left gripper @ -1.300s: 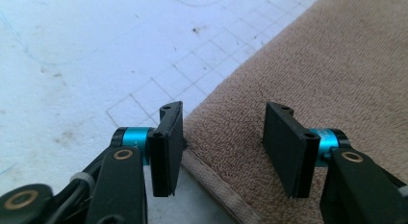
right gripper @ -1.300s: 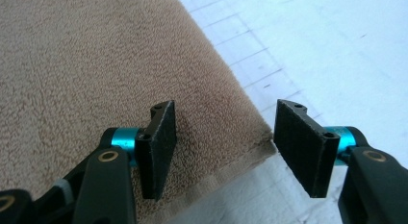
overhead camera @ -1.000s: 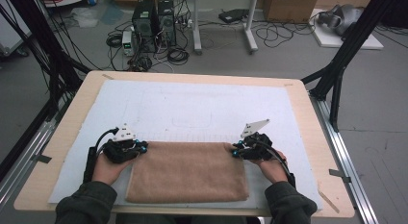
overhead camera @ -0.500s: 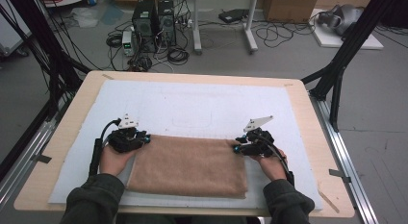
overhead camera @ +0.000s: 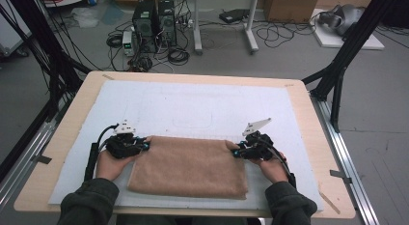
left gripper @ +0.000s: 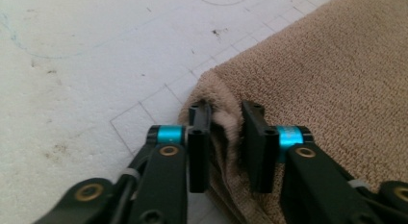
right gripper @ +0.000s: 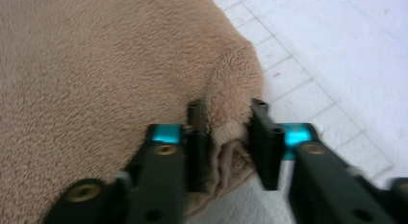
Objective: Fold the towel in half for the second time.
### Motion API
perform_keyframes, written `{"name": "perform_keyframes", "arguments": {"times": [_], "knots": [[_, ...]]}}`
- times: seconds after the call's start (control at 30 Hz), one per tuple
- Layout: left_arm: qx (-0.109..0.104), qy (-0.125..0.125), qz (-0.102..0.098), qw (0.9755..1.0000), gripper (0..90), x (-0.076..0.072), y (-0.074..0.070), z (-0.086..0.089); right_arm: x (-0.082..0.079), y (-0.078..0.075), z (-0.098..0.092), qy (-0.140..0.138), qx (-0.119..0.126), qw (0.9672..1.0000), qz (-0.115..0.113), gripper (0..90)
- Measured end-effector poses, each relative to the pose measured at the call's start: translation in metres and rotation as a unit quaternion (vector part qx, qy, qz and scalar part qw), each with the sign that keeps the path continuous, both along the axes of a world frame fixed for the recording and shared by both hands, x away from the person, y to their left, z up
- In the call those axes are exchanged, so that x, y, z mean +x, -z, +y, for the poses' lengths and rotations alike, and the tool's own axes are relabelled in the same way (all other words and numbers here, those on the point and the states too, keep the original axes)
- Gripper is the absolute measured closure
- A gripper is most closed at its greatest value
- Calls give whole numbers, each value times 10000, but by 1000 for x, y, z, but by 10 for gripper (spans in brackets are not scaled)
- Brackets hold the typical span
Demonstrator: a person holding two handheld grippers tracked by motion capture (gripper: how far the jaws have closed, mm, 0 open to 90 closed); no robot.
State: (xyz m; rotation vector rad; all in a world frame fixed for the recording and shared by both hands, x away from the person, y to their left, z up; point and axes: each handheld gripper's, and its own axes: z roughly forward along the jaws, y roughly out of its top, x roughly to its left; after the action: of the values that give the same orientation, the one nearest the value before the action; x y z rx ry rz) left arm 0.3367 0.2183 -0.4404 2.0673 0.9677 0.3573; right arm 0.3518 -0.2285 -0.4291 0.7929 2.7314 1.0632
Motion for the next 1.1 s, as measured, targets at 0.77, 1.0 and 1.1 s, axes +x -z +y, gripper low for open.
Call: {"name": "perform_keyframes", "arguments": {"times": [0.77,1.0,1.1], "knots": [[-207,-1064,-1024,9888,678,81,-81,-15,88,-76,-9,982,208,9896,-1029,641],[-276,-898,-840,9920,602,70,-67,-4,95,-53,-7,1055,172,9918,-703,579],[-183,-679,-727,9949,581,59,-58,-5,87,-47,-2,962,182,9931,-652,540]]}}
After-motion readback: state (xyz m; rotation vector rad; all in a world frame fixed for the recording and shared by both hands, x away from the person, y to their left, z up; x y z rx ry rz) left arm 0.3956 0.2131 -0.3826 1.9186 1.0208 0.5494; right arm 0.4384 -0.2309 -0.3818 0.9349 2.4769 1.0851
